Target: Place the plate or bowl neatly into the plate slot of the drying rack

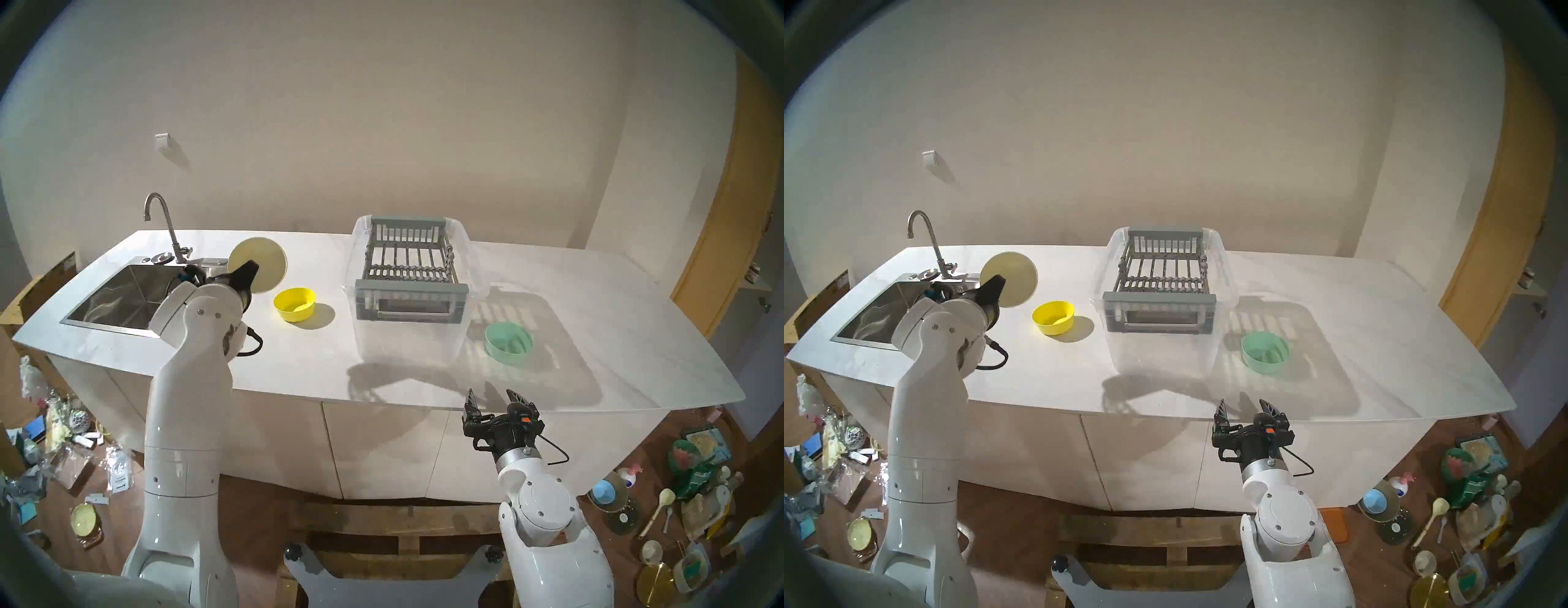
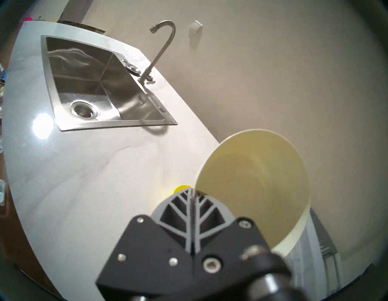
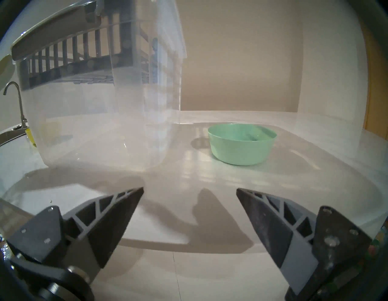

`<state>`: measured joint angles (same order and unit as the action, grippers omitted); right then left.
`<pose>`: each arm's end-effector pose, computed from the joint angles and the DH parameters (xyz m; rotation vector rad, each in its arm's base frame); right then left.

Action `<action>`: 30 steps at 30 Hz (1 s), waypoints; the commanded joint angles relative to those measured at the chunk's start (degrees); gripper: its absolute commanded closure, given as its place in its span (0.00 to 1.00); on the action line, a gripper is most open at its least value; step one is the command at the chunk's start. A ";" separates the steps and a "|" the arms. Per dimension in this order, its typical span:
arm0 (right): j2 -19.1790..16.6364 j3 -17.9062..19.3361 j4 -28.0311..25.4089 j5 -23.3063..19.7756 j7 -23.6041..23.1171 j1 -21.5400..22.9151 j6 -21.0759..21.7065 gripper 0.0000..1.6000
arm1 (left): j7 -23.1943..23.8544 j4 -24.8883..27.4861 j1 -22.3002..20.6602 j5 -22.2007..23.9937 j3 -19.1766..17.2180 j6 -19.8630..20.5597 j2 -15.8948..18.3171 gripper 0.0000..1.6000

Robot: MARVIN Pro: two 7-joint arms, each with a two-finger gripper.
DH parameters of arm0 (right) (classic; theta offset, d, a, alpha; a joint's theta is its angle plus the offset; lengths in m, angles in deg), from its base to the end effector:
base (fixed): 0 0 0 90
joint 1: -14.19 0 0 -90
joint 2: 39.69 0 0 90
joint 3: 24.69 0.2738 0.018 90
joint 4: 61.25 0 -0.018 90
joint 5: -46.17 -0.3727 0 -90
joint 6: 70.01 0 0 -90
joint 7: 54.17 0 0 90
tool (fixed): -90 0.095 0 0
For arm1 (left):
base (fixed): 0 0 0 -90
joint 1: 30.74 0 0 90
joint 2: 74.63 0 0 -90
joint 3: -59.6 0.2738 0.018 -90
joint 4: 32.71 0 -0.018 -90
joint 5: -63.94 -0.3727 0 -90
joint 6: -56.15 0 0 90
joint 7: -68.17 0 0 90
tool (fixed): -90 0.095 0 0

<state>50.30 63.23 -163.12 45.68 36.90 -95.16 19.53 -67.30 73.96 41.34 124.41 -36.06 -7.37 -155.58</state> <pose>0.3875 0.0156 -0.3422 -2.3362 0.0015 -2.0655 0.5030 0.0894 -0.0751 1.9917 1.1010 1.7015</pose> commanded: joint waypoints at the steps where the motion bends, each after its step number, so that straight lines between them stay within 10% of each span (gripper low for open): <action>1: 0.03 -0.03 -1.37 0.01 -0.01 0.36 -0.32 0.00 | 1.73 0.97 -4.99 1.68 1.79 1.77 -0.06 1.00; 16: 0.02 -0.04 -1.48 0.00 0.00 0.30 -0.28 0.00 | 0.21 -13.10 -21.99 17.02 7.16 7.49 -5.33 1.00; 30: 0.02 -0.04 -1.22 0.00 0.00 0.44 -0.35 0.00 | 1.33 -27.82 -34.81 18.66 12.16 6.81 -9.96 1.00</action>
<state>50.29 63.22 -163.02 45.68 36.91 -95.11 19.53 -67.61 43.75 11.18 142.72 -25.26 -0.71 -163.36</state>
